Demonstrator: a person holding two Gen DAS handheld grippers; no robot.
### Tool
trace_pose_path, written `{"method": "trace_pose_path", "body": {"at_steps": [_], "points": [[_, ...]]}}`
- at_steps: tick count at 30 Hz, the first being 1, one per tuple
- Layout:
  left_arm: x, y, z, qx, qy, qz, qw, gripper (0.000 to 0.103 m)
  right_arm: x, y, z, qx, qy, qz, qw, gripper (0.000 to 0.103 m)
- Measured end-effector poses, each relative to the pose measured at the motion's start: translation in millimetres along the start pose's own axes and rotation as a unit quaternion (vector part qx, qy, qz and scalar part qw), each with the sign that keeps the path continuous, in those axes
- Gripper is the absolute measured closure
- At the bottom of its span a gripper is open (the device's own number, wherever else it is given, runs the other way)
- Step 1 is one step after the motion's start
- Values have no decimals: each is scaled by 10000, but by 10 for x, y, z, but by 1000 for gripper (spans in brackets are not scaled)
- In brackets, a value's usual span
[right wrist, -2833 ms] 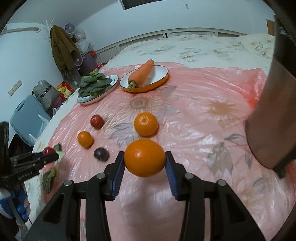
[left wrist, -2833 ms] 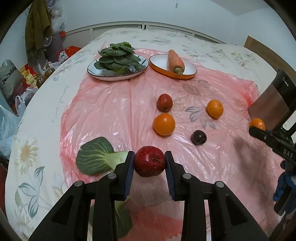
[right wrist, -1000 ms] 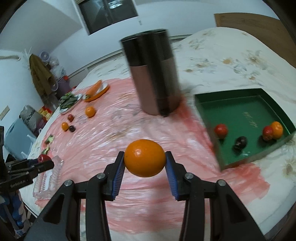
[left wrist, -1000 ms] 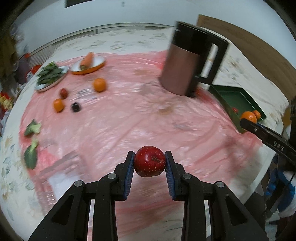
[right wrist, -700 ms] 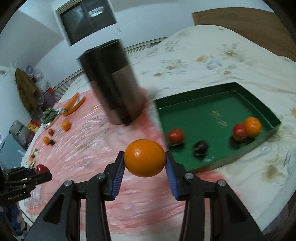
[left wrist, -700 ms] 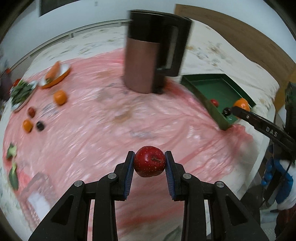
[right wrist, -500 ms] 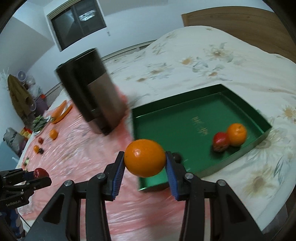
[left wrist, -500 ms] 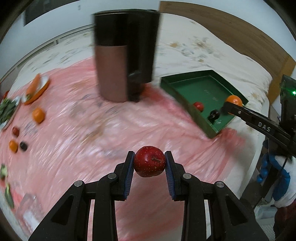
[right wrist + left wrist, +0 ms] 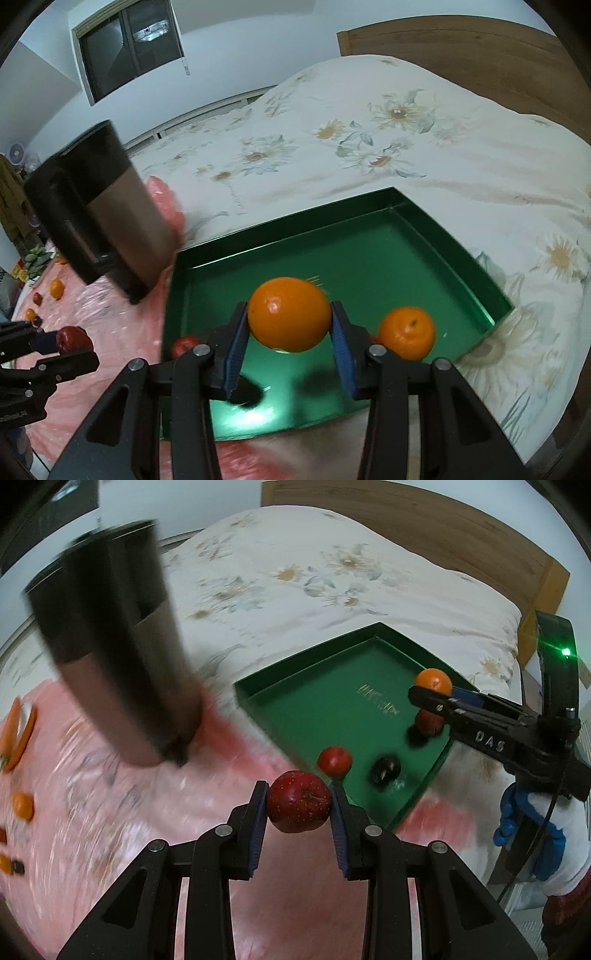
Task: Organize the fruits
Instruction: 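Carry the held red apple and tangerine over to the green tray, then open both grippers to drop the apple and tangerine into the tray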
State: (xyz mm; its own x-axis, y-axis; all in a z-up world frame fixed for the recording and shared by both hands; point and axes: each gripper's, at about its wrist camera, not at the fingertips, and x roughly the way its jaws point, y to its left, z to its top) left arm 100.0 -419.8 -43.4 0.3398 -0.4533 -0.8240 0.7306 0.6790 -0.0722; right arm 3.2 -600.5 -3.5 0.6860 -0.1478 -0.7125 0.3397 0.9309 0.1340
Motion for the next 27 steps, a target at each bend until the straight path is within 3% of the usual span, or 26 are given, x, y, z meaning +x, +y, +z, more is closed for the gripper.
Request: {"method": "trace_pose_path", "body": {"at_steps": [13, 27], "points": [[711, -323, 500, 131, 183, 5, 9997, 75, 432, -283, 175, -190, 194, -350, 9990, 62], [1127, -341, 417, 56, 590, 48, 9982, 75, 731, -260, 140, -455, 494, -478, 9966, 61]]}}
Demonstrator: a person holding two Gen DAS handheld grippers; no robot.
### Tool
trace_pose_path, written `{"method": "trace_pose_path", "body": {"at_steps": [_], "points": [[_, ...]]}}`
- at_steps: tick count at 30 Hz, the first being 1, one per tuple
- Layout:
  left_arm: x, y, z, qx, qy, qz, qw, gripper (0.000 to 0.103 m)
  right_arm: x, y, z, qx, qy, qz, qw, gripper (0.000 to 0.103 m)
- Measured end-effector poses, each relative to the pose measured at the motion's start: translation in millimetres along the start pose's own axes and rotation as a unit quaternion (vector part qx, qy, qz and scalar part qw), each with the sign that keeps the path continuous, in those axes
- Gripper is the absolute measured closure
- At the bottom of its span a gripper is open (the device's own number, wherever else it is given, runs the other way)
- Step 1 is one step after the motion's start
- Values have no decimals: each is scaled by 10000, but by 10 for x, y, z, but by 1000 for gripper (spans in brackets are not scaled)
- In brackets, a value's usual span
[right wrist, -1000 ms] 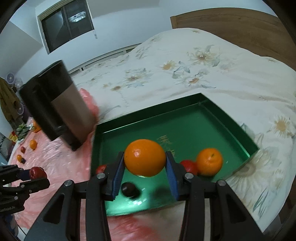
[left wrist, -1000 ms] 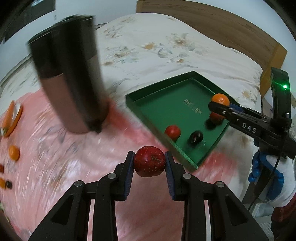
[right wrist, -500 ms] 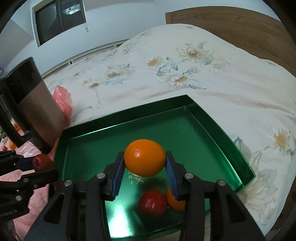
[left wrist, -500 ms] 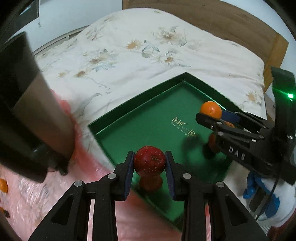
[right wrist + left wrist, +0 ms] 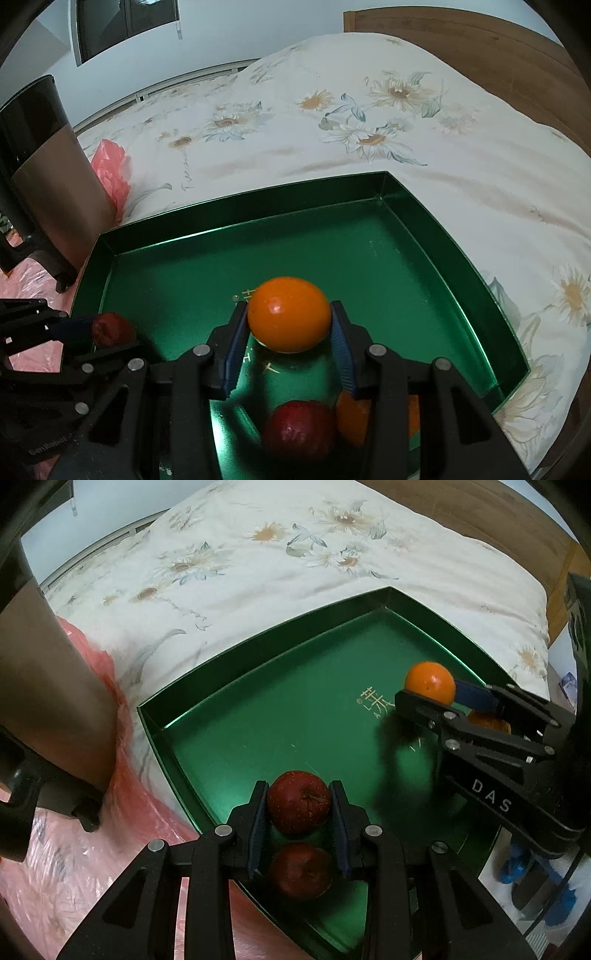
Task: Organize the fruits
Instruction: 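Open both grippers to drop the apple and tangerine into the tray, then withdraw both open grippers from the tray back over the remaining fruit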
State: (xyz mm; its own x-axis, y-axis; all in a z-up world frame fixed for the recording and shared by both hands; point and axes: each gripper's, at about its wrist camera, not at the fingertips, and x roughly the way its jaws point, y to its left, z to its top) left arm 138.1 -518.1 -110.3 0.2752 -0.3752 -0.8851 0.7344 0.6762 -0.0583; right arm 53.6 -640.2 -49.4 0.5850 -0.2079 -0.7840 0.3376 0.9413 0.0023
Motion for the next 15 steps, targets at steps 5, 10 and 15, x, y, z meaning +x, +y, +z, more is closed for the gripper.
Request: {"method": "trace_pose_path", "body": {"at_steps": [5, 10, 15], "points": [[-6, -51, -21, 101, 53, 20, 9999, 75, 17, 35, 5, -110, 65, -87, 9999, 61], [-79, -35, -22, 85, 12, 75, 9999, 64, 2, 39, 12, -152, 107, -116, 9998, 26], [-266, 12, -40, 30, -120, 83, 9999, 56, -112, 41, 31, -103, 19, -179, 9998, 19]]}}
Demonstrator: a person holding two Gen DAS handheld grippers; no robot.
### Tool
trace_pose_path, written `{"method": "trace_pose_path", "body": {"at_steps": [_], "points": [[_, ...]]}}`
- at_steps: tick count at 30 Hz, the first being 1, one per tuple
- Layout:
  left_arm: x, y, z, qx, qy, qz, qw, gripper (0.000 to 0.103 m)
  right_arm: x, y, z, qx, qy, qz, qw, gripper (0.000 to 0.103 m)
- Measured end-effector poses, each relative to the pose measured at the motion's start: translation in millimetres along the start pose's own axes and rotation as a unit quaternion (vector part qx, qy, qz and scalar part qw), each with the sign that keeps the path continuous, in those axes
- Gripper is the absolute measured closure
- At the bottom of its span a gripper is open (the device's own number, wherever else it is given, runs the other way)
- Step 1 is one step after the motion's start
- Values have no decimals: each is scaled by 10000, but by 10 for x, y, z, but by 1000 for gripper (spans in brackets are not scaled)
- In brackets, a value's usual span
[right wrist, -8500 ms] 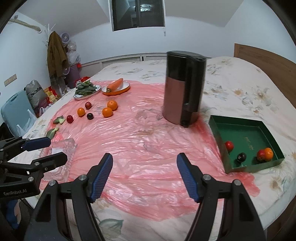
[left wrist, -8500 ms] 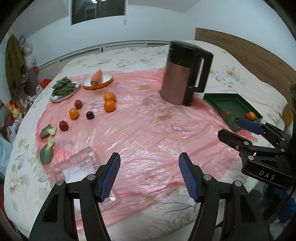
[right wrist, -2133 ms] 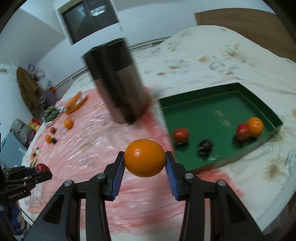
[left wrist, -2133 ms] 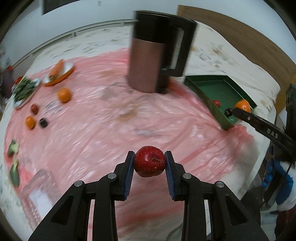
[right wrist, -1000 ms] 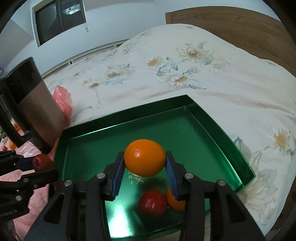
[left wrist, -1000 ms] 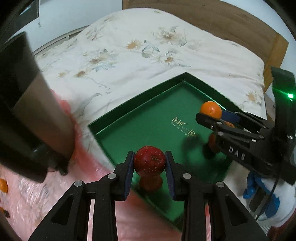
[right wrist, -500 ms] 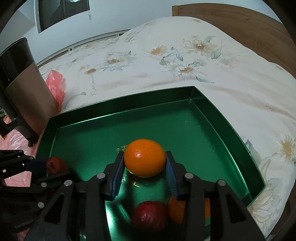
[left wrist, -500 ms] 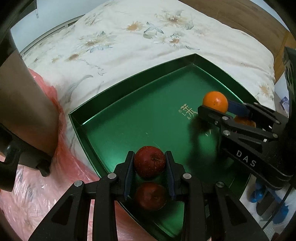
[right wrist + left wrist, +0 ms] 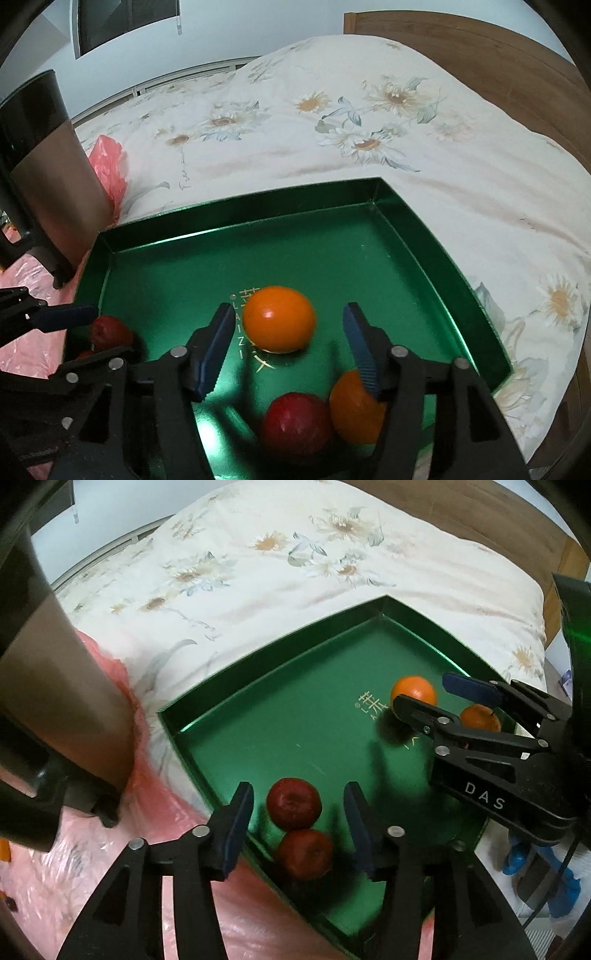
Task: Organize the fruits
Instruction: 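Withdraw both open grippers from the tray back over the remaining fruit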
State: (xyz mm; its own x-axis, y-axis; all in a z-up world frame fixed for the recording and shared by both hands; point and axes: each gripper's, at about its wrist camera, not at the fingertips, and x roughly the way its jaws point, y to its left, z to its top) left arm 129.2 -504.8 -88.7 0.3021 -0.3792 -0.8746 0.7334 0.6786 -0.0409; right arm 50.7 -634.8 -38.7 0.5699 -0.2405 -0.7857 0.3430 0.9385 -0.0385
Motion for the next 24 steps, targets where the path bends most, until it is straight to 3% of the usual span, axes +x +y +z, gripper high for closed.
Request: {"method": "trace_pose_path", "body": {"at_steps": [7, 17, 24], "points": [[-395, 16, -160, -1, -201, -47, 9998, 48, -363, 40, 43, 124, -265, 79, 9995, 19], [-992, 135, -466, -141, -442, -25, 9989, 46, -878, 191, -100, 266, -409, 141, 9987, 13], [-1383, 192, -785, -160, -630, 205, 9977, 45, -1167, 347, -301, 376, -423, 395, 9976, 13]]}}
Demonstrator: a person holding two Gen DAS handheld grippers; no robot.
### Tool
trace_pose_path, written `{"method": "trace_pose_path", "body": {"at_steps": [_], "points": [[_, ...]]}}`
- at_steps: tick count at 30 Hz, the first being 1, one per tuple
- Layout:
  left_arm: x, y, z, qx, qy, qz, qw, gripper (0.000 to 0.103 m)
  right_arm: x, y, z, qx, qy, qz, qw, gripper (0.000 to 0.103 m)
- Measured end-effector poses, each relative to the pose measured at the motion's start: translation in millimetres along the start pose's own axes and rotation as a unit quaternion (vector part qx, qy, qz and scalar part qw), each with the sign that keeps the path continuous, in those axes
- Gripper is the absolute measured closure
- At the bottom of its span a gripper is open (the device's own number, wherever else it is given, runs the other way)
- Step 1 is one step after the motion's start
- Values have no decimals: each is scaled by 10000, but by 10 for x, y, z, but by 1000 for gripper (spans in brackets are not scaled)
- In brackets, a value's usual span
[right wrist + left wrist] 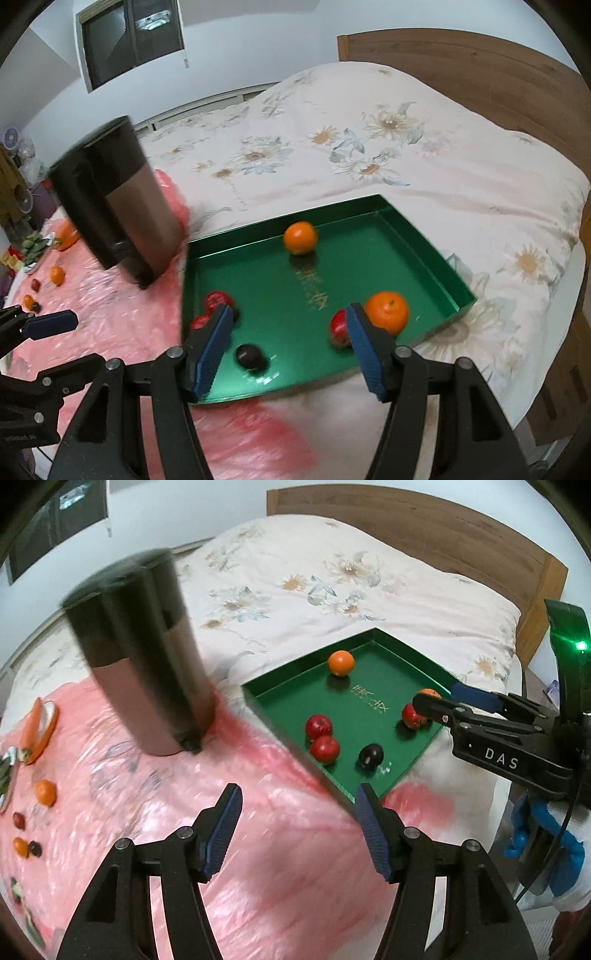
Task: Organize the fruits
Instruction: 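Withdraw both open grippers from the tray back over the remaining fruit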
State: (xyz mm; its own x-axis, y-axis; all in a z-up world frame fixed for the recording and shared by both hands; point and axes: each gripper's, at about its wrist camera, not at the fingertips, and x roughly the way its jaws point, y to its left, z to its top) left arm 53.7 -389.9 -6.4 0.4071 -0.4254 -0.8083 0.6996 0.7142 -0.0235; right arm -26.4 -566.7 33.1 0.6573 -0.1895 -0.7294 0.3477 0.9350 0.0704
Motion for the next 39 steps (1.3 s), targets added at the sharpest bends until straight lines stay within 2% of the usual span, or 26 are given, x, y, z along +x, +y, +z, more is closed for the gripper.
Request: {"method": "trace_pose_path", "body": {"at_steps": [13, 17, 26, 39], "points": [[-903, 390, -561, -308, -524, 418, 9973, 45, -607, 696, -341, -302, -136, 420, 9986, 13], [-1091, 533, -767, -552, -619, 514, 9952, 45, -738, 890, -467, -360, -147, 482, 9981, 13], [-1332, 846, -1245, -974, -717, 735, 9899, 45, -845, 1301, -785, -590, -69, 616, 9963, 13], [-1662, 1395, -1799, -1449, -921, 1067, 9794, 45, -1045, 1925, -897, -1042, -150, 1017, 9892, 13]]}}
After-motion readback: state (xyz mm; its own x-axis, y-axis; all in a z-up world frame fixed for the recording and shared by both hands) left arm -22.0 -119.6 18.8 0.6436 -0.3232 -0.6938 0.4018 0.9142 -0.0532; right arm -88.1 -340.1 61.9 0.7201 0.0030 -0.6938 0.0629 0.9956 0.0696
